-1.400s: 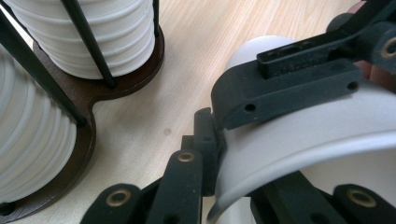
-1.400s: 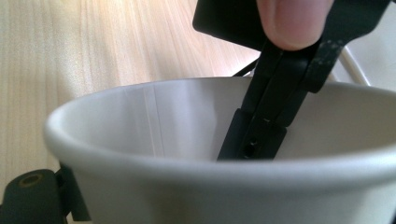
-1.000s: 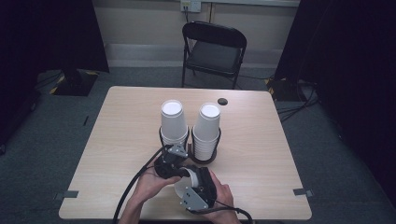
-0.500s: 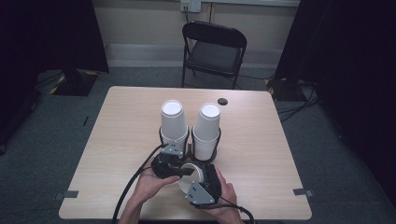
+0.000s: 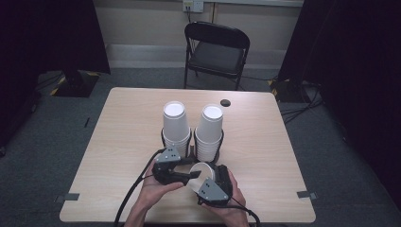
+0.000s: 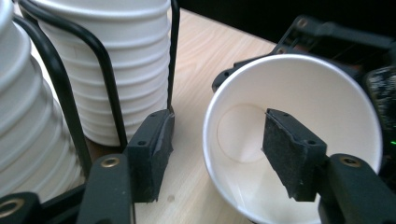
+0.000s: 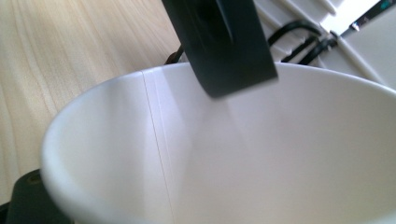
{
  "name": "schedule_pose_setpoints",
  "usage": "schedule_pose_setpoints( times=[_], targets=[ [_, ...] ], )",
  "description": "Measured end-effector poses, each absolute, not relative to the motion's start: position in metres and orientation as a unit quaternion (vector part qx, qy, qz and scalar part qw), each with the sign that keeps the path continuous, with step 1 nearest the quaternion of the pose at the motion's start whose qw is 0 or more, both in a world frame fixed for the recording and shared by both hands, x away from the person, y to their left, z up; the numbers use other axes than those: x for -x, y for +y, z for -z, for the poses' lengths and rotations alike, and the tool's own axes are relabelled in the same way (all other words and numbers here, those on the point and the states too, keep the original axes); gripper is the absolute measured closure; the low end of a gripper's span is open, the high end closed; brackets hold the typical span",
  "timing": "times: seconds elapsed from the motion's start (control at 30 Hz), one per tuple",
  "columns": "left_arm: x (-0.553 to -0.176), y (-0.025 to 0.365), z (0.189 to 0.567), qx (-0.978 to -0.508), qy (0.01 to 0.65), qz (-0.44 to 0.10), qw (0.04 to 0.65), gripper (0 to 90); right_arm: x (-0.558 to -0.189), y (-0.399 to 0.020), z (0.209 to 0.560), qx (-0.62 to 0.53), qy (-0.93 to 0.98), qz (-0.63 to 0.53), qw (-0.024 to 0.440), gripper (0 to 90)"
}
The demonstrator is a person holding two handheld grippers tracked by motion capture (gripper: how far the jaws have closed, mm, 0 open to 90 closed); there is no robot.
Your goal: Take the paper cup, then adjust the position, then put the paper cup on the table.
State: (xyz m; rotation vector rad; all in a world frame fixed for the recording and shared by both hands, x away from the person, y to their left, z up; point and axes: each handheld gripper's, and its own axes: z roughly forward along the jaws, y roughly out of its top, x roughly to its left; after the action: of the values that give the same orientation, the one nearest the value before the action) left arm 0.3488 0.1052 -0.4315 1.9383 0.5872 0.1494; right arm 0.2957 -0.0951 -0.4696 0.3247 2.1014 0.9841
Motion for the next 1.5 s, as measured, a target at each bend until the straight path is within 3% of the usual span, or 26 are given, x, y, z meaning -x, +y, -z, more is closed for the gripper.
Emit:
schedule_pose_setpoints(
  times=[0.33,0.63,1.03,1.27,1.5],
  targets=[
    [-0.341,0.112,0.433,-0.787,0.267,-0.115,0.545,27.2,-0.3,-0.116,0.473,-0.188,0.806,-0.434,0.354,12.2],
    [-0.339,0.125,0.447,-0.773,0.283,-0.128,0.554,26.1,-0.308,-0.14,0.472,-0.26,0.78,-0.468,0.323,12.2],
    [-0.334,0.147,0.466,-0.744,0.329,-0.165,0.557,15.7,-0.32,-0.162,0.466,-0.314,0.748,-0.494,0.314,12.0],
    [-0.332,0.152,0.481,-0.741,0.34,-0.172,0.553,15.7,-0.332,-0.181,0.46,-0.352,0.721,-0.511,0.309,12.0],
    [-0.329,0.156,0.492,-0.736,0.347,-0.19,0.55,15.7,-0.351,-0.197,0.453,-0.378,0.701,-0.506,0.331,12.0]
  ],
)
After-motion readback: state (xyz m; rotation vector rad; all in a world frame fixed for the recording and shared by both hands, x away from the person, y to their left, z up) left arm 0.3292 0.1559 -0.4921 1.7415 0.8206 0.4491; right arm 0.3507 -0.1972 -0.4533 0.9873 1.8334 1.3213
